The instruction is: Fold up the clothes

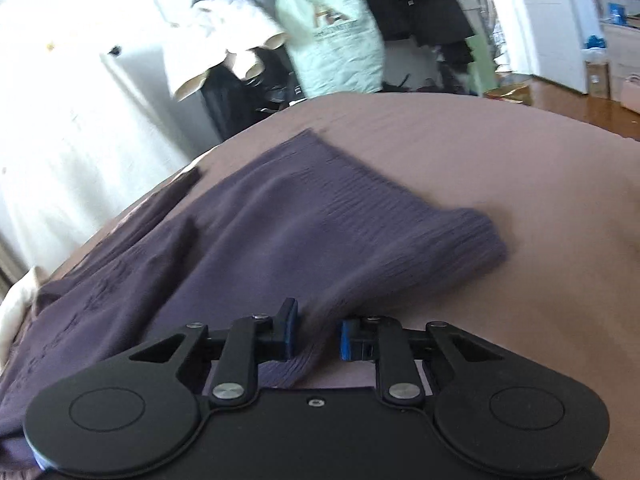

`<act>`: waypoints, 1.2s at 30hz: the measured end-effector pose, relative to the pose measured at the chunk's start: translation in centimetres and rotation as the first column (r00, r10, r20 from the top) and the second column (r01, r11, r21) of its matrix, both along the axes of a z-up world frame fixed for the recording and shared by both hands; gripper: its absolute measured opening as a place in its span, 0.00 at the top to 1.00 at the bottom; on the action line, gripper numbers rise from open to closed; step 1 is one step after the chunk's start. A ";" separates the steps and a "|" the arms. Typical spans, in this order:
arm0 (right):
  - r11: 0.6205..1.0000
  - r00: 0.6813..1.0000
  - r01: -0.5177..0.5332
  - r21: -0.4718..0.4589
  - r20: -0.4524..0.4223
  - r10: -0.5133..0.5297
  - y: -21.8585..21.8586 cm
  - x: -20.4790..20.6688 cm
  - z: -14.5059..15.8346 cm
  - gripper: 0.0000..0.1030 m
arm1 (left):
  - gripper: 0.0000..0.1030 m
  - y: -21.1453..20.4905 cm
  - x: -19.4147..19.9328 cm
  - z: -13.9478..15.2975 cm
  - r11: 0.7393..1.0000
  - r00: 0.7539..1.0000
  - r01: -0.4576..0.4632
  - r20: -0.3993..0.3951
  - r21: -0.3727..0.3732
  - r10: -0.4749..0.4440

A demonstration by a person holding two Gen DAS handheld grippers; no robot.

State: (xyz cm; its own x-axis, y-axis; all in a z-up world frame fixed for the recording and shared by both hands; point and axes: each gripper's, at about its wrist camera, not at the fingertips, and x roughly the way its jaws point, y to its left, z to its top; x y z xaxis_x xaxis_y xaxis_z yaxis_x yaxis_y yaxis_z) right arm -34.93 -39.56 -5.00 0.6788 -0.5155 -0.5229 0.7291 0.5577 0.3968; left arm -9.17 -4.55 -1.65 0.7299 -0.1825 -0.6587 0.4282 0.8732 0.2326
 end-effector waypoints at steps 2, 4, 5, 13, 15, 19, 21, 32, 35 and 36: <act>0.999 1.000 0.013 -0.031 0.019 -0.012 -0.6 -0.6 1.0 0.92 | 0.91 2.1 -0.3 1.5 0.994 0.999 -0.031 -0.039 -0.100 0.027; 0.967 1.000 -0.015 -0.256 -0.024 0.009 1.3 -1.5 3.5 0.93 | 0.91 3.1 0.0 0.9 0.990 0.991 -0.041 -0.135 -0.135 0.023; 0.924 0.995 -0.038 -0.380 -0.098 0.001 2.6 -1.5 3.8 0.92 | 0.91 3.3 0.4 0.0 0.991 0.981 -0.040 -0.195 -0.131 0.014; 0.972 0.974 -0.031 -0.232 -0.227 -0.023 1.6 -1.9 -0.8 0.91 | 0.82 -0.1 -1.2 -1.9 0.990 0.977 0.118 -0.188 0.072 -0.103; 0.969 0.968 -0.017 -0.248 -0.248 -0.047 1.5 -1.9 0.3 0.87 | 0.72 0.3 -1.4 -1.4 0.990 0.971 0.136 -0.203 0.049 -0.123; 0.950 0.922 0.190 -0.248 -0.287 -0.259 0.4 -3.4 1.7 0.50 | 0.47 4.5 -0.3 1.8 0.983 0.976 0.028 -0.207 -0.184 -0.066; 0.932 0.902 0.251 -0.263 -0.285 -0.324 0.2 -4.4 2.5 0.49 | 0.46 7.2 0.9 2.6 0.959 0.976 -0.084 -0.216 -0.272 0.024; 0.973 0.971 -0.227 -0.041 -0.081 0.223 6.1 2.9 5.5 0.48 | 0.34 10.7 6.4 -0.9 0.916 0.881 -0.348 -0.403 -0.201 0.247; 0.936 0.936 -0.348 0.055 -0.032 0.350 6.9 6.8 5.0 0.47 | 0.48 8.7 6.7 -3.0 0.949 0.880 -0.270 -0.441 -0.163 0.175; 0.923 0.926 -0.375 0.086 -0.017 0.377 7.2 7.9 4.6 0.46 | 0.66 8.5 6.4 -2.9 0.952 0.895 -0.262 -0.408 -0.159 0.179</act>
